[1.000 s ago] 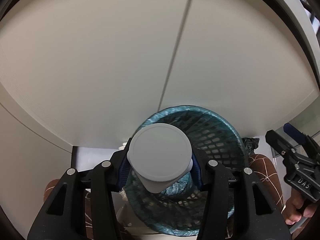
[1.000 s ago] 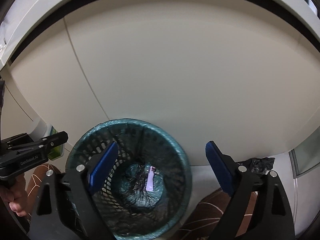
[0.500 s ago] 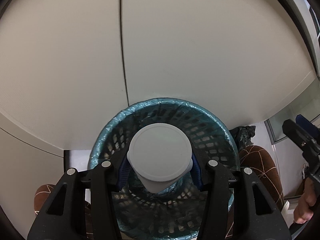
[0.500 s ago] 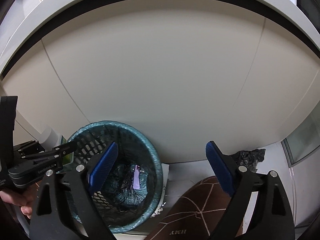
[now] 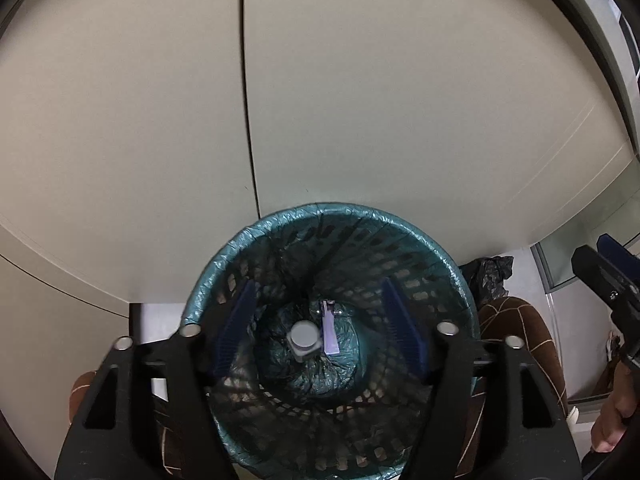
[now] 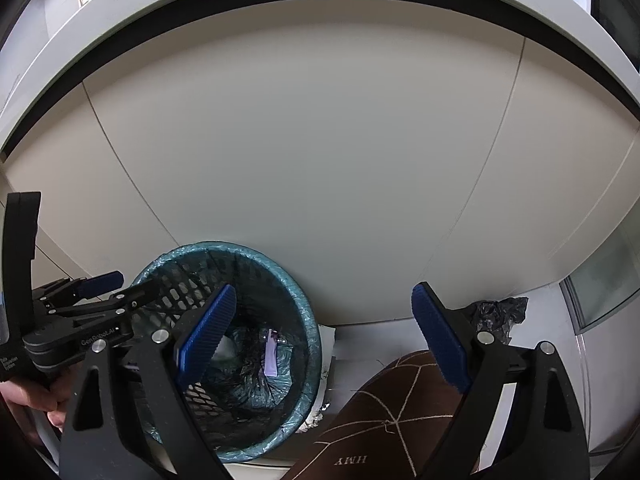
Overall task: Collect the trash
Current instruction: 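Open the left tool to drop the white pill bottle into the wastebasket, then raise both tools back toward the counter items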
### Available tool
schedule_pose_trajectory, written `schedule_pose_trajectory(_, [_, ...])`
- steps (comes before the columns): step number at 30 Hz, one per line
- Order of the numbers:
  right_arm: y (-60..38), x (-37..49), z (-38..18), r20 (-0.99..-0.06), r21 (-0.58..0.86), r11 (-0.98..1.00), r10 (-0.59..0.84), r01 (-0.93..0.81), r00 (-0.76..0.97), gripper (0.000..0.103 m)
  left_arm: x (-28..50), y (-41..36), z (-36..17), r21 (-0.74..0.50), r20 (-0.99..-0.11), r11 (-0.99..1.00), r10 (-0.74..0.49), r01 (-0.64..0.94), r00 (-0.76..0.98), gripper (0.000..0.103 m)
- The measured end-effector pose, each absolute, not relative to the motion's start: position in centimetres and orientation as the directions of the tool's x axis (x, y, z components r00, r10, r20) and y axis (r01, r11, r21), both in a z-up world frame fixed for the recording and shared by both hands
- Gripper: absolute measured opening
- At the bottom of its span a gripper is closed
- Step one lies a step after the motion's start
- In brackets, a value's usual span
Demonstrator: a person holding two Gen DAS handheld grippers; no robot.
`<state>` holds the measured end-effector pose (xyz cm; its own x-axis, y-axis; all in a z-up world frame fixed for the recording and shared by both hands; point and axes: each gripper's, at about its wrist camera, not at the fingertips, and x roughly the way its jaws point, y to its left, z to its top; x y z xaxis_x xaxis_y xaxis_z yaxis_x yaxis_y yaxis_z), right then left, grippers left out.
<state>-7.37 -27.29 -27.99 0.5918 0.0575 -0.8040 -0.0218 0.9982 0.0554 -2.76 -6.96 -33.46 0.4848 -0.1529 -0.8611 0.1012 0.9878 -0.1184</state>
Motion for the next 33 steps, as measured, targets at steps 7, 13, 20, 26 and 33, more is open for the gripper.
schedule_pose_trajectory(7, [-27.0,-7.1,-26.1,-0.790,0.072,0.997,0.080,-0.038,0.608,0.086,-3.8,-6.0,-30.5,-0.102,-0.837,0.992,-0.129,0.081,0.532,0.088])
schedule_pose_trajectory(13, [-27.4,-6.3,-21.6,-0.744,0.088,0.995,0.102,-0.055,0.661,0.086,-4.4,-4.2,-25.2,-0.083,-0.793,0.996,-0.093,0.045,0.602,0.096])
schedule_pose_trajectory(20, [-27.6,-5.9,-15.2,-0.676,0.081,0.994,0.112,-0.078,0.728,0.086,-5.0,-2.1,-18.4,-0.093,-0.741,0.996,-0.074,0.007,0.668,0.097])
schedule_pose_trajectory(26, [-27.5,-5.5,-10.5,-0.630,0.062,0.991,0.128,-0.115,0.766,0.086,-5.2,-1.5,-13.3,-0.072,-0.700,0.997,-0.045,-0.009,0.713,0.097])
schedule_pose_trajectory(33, [-27.5,-4.0,-6.6,-0.606,0.053,0.991,0.129,-0.122,0.785,0.086,-4.5,-0.8,-8.7,-0.064,-0.668,0.997,-0.017,-0.035,0.744,0.097])
